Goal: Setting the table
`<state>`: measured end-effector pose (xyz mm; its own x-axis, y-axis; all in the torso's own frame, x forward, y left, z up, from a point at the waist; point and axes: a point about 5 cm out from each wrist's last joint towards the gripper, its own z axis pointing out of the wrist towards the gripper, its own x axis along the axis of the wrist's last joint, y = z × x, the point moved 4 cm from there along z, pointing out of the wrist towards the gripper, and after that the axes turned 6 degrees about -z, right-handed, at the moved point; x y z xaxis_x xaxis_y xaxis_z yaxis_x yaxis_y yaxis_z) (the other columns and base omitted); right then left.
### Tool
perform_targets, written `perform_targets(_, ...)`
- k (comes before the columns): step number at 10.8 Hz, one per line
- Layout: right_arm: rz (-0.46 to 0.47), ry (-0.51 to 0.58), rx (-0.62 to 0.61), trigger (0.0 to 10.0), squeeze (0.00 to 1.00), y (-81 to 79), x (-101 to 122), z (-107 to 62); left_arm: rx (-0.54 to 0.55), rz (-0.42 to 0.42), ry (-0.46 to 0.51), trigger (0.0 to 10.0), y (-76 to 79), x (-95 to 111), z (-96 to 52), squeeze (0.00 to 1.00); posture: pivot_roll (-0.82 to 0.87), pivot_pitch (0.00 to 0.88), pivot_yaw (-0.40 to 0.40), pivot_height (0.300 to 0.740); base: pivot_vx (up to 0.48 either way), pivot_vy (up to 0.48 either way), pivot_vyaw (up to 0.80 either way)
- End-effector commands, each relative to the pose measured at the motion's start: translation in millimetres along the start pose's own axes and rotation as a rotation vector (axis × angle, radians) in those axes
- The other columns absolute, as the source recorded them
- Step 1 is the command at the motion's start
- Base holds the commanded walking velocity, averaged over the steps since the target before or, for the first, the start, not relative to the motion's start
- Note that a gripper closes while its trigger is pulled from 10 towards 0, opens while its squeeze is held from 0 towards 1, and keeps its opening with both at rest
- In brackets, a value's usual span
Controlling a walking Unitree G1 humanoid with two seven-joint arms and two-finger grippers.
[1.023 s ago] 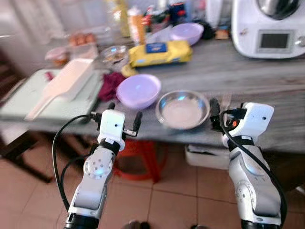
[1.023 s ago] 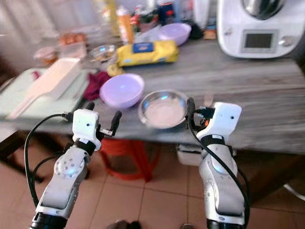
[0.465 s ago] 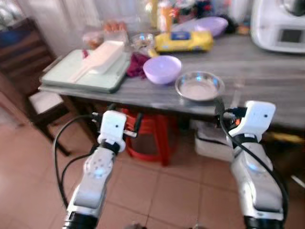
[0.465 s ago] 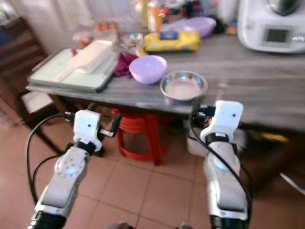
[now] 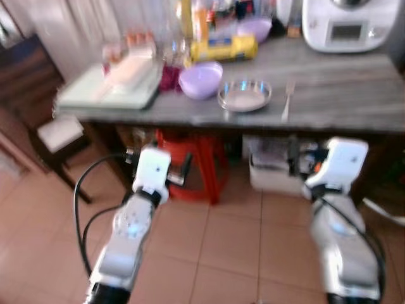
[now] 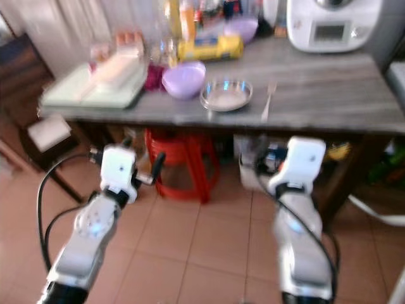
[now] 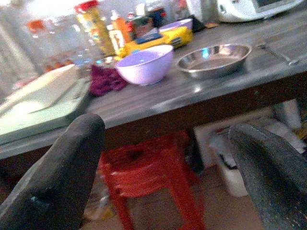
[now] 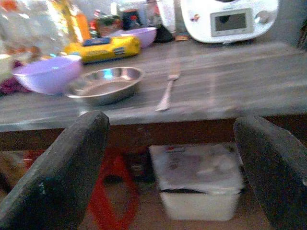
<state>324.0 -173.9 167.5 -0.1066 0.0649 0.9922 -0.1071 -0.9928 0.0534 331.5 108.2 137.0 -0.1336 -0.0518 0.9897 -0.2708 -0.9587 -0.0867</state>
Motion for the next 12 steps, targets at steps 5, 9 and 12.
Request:
perform_targets(5, -0.014, 0.035, 0.014, 10.0, 0.00, -1.9, 9, 1.2, -0.074, -0.085, 0.044, 10.0, 10.1, 6, -2.9, 0.00, -0.10, 0.080, 0.139, 0.740, -0.051, 0.000, -0.23)
perform_targets(9, -0.016, 0.044, 0.034, 10.0, 0.00, -7.8, 10, 2.2, -0.102, -0.110, 0.060, 10.0, 17.3, 9, -2.6, 0.00, -0.10, 0.071, 0.135, 0.740, 0.000, 0.000, 0.00)
perform_targets(12, -0.020, 0.048, 0.035, 10.0, 0.00, -8.0, 11, 2.7, -0.104, -0.120, 0.057, 10.0, 16.8, 9, -2.4, 0.00, -0.10, 0.073, 0.134, 0.740, 0.000, -0.189, 0.00)
